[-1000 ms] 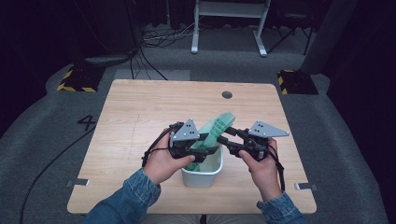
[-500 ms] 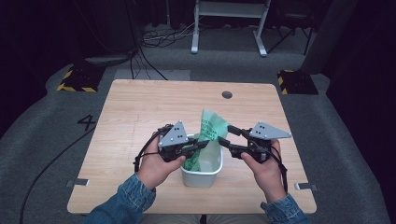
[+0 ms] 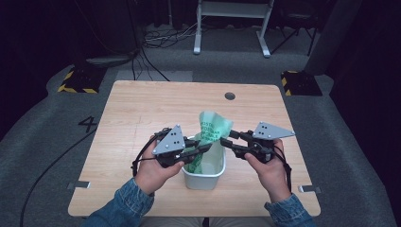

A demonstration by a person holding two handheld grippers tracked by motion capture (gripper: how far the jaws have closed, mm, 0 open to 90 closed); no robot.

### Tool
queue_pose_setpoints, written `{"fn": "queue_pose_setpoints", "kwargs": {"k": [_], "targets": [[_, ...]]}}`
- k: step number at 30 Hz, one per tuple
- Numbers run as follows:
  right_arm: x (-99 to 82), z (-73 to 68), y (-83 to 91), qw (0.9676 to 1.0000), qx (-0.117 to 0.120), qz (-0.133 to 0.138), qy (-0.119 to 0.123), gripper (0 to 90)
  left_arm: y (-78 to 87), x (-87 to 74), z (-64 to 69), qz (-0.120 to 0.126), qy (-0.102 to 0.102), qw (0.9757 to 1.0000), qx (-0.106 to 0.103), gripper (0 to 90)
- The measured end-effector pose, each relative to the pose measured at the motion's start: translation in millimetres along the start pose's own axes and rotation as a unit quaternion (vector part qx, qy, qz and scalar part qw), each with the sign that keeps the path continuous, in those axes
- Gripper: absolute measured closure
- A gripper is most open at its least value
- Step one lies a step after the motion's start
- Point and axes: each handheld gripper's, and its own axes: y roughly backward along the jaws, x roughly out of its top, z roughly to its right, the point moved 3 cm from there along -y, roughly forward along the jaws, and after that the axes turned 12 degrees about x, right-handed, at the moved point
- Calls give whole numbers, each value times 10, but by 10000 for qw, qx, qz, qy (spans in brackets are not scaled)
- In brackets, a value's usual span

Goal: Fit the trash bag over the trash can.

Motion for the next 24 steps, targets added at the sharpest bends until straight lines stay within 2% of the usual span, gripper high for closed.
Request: {"fn": "queue_pose_setpoints", "kwargs": {"k": [1,2,3,4,5,6,7,9,11,12,14,16,17,20,21,24], "targets": [[34,-37,14,9997,63,-8,248,842,-3,-4,5,-39,4,10000,-42,822],[34,-37,14,9997,63,-8,248,842,-3,-4,5,-39,4,10000,-42,788],[63,-70,25,9992,60,24,392,892,-4,-5,20,-69,54,10000,-42,745],[63,-70,25,9992,60,24,392,892,-4,-5,20,-69,54,10000,-42,674],[74,-85,30,9990,28,8,451,897,-2,0,15,-61,76,9999,45,674],[98,-124,41,9980,-29,-27,627,900,19,15,-9,-24,209,9997,151,549],[98,-124,41,9980,-29,-27,627,900,19,15,-9,-24,209,9997,151,527],[112,-155,50,9976,-4,-18,687,899,51,37,-69,56,339,9991,235,514],[121,-185,65,9972,-8,-29,747,897,77,61,-128,120,460,9984,311,513],[130,-211,76,9968,7,-22,799,892,99,98,-162,155,523,9981,276,569],[137,-219,78,9965,-8,-23,830,888,106,121,-169,164,519,9981,284,584],[175,-229,83,9960,-71,13,894,886,111,166,-160,224,490,9981,293,687],[198,-235,91,9957,-85,36,926,887,125,205,-160,241,369,9983,382,728],[266,-260,116,9949,-133,112,994,887,143,244,-150,316,277,9979,484,743],[367,-302,161,9931,-201,214,1132,890,173,270,-141,415,240,9974,529,761],[442,-342,204,9912,-284,299,1256,891,193,264,-121,455,201,9975,507,767]]}}
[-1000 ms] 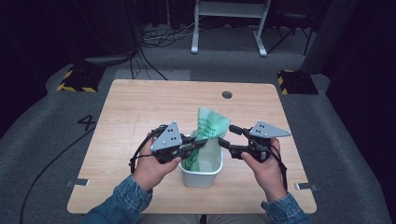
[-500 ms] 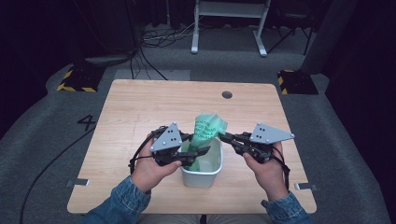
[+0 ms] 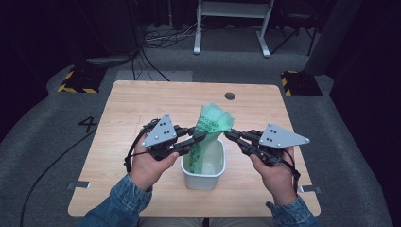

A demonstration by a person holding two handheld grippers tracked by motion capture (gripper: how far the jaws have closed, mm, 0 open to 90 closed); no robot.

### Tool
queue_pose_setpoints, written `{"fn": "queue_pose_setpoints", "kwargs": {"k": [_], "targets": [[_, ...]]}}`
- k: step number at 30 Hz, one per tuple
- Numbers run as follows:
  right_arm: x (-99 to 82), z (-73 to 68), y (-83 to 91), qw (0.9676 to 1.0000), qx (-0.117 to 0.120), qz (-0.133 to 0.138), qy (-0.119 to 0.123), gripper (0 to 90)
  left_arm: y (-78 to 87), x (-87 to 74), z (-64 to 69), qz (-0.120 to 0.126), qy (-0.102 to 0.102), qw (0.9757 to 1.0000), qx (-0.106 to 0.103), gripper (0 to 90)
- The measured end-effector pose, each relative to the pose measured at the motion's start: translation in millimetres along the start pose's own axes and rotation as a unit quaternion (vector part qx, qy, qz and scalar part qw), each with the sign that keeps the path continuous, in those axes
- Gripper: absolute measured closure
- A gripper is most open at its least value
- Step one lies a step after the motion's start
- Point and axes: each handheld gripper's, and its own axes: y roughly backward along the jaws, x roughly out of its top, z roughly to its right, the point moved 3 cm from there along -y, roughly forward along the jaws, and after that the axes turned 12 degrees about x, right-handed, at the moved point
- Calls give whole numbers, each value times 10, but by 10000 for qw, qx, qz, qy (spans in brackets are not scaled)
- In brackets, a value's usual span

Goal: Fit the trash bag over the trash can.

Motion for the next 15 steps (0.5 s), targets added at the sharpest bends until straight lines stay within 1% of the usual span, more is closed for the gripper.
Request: {"fn": "queue_pose_setpoints", "kwargs": {"k": [1,3,4,5,6,7,8,9,10,11,12,13,14,15], "targets": [[55,-27,32,9999,-60,32,115,892,-4,-35,14,-79,-23,10000,-17,736],[45,-35,25,9999,-36,-7,108,892,-19,-116,14,-276,-97,9996,19,727],[10,-41,0,9999,1,-95,76,892,-27,-164,7,-373,-71,9993,42,703],[-41,-44,-29,9998,31,-199,29,892,-33,-201,-9,-412,54,9991,58,672],[-98,-47,-60,9996,81,-251,-29,892,-33,-207,-20,-392,159,9991,74,621],[-121,-51,-72,9996,108,-265,-49,892,-29,-197,-41,-345,263,9990,97,587],[-134,-61,-84,9995,137,-260,-60,892,-26,-172,-63,-270,325,9990,123,573],[-117,-88,-109,9995,210,-225,-25,891,-23,-139,-88,-220,318,9991,149,576],[-117,-88,-109,9995,210,-225,-25,891,-24,-106,-99,-206,336,9991,161,576],[-74,-126,-140,9992,290,-256,65,890,-25,-54,-121,-179,287,9993,164,623],[-74,-126,-140,9992,290,-256,65,890,-25,-54,-121,-179,287,9993,164,659],[-50,-150,-152,9990,323,-286,134,889,-18,-47,-130,-161,273,9993,185,708],[-45,-157,-150,9989,337,-285,151,890,-7,-61,-140,-168,249,9993,223,747],[-45,-157,-150,9989,337,-285,151,890,-7,-61,-140,-168,249,9993,223,765]]}}
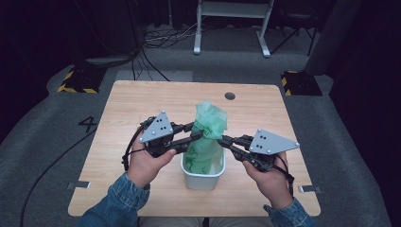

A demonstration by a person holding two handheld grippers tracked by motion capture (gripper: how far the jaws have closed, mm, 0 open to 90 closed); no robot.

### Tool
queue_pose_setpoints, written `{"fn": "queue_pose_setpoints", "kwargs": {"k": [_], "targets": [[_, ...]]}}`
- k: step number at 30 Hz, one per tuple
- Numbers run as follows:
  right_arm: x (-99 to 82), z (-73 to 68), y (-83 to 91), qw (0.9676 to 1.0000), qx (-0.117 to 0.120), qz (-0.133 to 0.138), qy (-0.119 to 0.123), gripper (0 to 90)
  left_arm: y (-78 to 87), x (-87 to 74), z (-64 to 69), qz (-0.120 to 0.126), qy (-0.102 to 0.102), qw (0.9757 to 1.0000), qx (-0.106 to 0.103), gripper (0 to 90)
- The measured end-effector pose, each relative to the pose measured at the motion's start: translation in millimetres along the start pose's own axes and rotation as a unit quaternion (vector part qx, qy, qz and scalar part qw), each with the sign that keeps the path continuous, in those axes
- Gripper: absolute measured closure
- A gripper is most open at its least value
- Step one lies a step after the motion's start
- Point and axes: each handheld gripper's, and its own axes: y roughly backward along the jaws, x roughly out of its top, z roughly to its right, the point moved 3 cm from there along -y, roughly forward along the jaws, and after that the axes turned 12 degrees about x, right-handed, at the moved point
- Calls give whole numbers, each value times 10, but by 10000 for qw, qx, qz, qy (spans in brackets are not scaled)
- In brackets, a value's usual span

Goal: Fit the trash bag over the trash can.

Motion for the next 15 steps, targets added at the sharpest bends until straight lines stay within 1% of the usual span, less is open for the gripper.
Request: {"fn": "queue_pose_setpoints", "kwargs": {"k": [1,2,4,7,8,9,10,11,12,13,14,15], "targets": [[0,-8,9,10000,37,32,-17,891,7,-23,-12,1,19,10000,34,765],[-17,-22,39,10000,48,31,-15,897,25,-77,-42,-14,59,9999,82,792],[-32,-32,57,10000,48,23,-38,899,34,-100,-53,12,58,9999,119,801],[-75,-63,108,10000,66,-10,-49,900,73,-131,-70,41,21,9999,139,861],[-98,-98,128,9999,106,-28,-64,900,84,-133,-65,46,-4,9999,102,869],[-98,-98,128,9999,106,-28,-64,900,89,-131,-58,56,-26,10000,75,869],[-111,-140,123,9999,149,-71,-27,900,89,-129,-46,30,-19,10000,2,842],[-111,-140,123,9999,149,-71,-27,900,81,-129,-29,-7,23,10000,-81,842],[-113,-159,114,9998,169,-96,-6,900,65,-125,-1,-19,98,9998,-147,790],[-111,-177,104,9998,175,-128,49,900,59,-118,13,-39,136,9998,-157,705],[-102,-196,95,9996,196,-158,109,900,44,-108,33,-26,229,9996,-139,536],[-102,-196,95,9996,196,-158,109,900,36,-98,40,-39,231,9996,-137,536]]}}
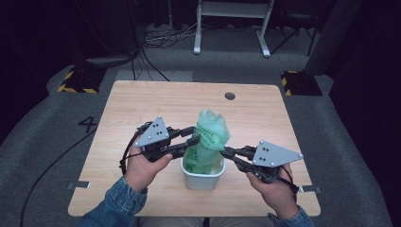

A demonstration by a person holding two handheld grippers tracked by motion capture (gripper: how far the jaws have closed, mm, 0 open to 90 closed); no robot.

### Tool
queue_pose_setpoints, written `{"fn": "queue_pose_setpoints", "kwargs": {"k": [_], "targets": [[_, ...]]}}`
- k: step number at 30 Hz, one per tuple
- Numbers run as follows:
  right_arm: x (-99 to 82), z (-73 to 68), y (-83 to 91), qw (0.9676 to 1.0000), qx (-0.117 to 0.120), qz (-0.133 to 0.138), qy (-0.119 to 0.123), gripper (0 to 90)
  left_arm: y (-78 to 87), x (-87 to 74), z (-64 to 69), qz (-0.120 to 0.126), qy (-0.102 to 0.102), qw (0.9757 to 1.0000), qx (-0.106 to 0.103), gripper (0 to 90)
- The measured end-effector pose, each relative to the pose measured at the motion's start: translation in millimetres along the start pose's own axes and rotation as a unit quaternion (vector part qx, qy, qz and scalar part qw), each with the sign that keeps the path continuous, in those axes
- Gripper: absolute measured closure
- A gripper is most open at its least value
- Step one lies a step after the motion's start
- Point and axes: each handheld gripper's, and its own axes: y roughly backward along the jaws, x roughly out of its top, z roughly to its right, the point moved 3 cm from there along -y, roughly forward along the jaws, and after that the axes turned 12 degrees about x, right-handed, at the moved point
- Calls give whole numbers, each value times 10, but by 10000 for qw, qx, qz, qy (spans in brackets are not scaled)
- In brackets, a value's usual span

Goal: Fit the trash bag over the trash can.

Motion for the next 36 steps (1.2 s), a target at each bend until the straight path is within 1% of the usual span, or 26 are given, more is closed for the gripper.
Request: {"fn": "queue_pose_setpoints", "kwargs": {"k": [1,3,4,5,6,7,8,10,11,12,15,17,20,22,24,25,26,27,28,29,30,31,33,34,35,36], "targets": [[6,-8,-3,10000,7,-5,30,900,-7,9,15,-34,23,10000,-68,551],[23,-27,-9,10000,47,-2,73,900,-36,37,31,-121,-36,9999,-96,554],[23,-27,-9,10000,47,-2,73,900,-36,37,31,-121,-36,9999,-96,584],[27,-41,-15,9999,80,-1,99,900,-43,41,34,-162,-55,9998,-102,647],[27,-41,-15,9999,80,-1,99,900,-52,38,35,-196,-51,9997,-109,647],[23,-54,-25,9999,107,-6,115,900,-60,32,31,-230,-60,9997,-114,753],[23,-54,-25,9999,107,-6,115,900,-65,25,26,-238,-91,9996,-94,753],[9,-71,-33,9998,132,-41,138,900,-63,2,8,-227,-169,9996,20,826],[-3,-85,-36,9998,150,-69,145,900,-58,-9,0,-194,-123,9997,20,867],[-15,-94,-37,9997,169,-83,143,900,-51,-18,-8,-184,-120,9998,22,885],[-63,-131,-42,9996,239,-143,105,900,-31,-69,-11,-204,-144,9997,29,898],[-138,-188,-63,9990,349,-263,68,899,8,-146,1,-275,-305,9991,56,900],[-176,-224,-73,9986,405,-327,48,896,59,-192,2,-263,-380,9989,55,900],[-223,-281,-71,9982,481,-364,25,895,117,-236,2,-234,-356,9991,41,900],[-244,-308,-65,9980,508,-374,-6,889,137,-274,5,-280,-337,9990,23,900],[-249,-318,-61,9979,524,-368,-25,876,141,-293,-1,-286,-380,9989,54,900],[-252,-326,-57,9979,539,-355,-42,852,146,-314,0,-312,-380,9988,45,900],[-252,-326,-57,9979,539,-355,-42,852,146,-314,0,-312,-380,9988,45,900],[-253,-332,-52,9980,525,-341,-62,818,153,-333,-2,-322,-386,9987,36,900],[-261,-339,-42,9982,488,-331,-133,709,174,-375,5,-293,-326,9990,50,900],[-266,-342,-31,9984,427,-319,-180,649,174,-375,5,-293,-326,9990,50,900],[-266,-342,-31,9984,427,-319,-180,649,192,-394,3,-282,-308,9991,55,900],[-274,-312,36,9988,342,-240,-272,578,224,-431,2,-235,-238,9994,12,900],[-272,-296,53,9988,317,-219,-300,563,232,-440,0,-236,-234,9994,6,900],[-269,-268,76,9989,269,-196,-326,563,238,-450,-4,-234,-262,9994,9,900],[-269,-268,76,9989,269,-196,-326,563,241,-459,-1,-248,-238,9994,-3,900]]}}
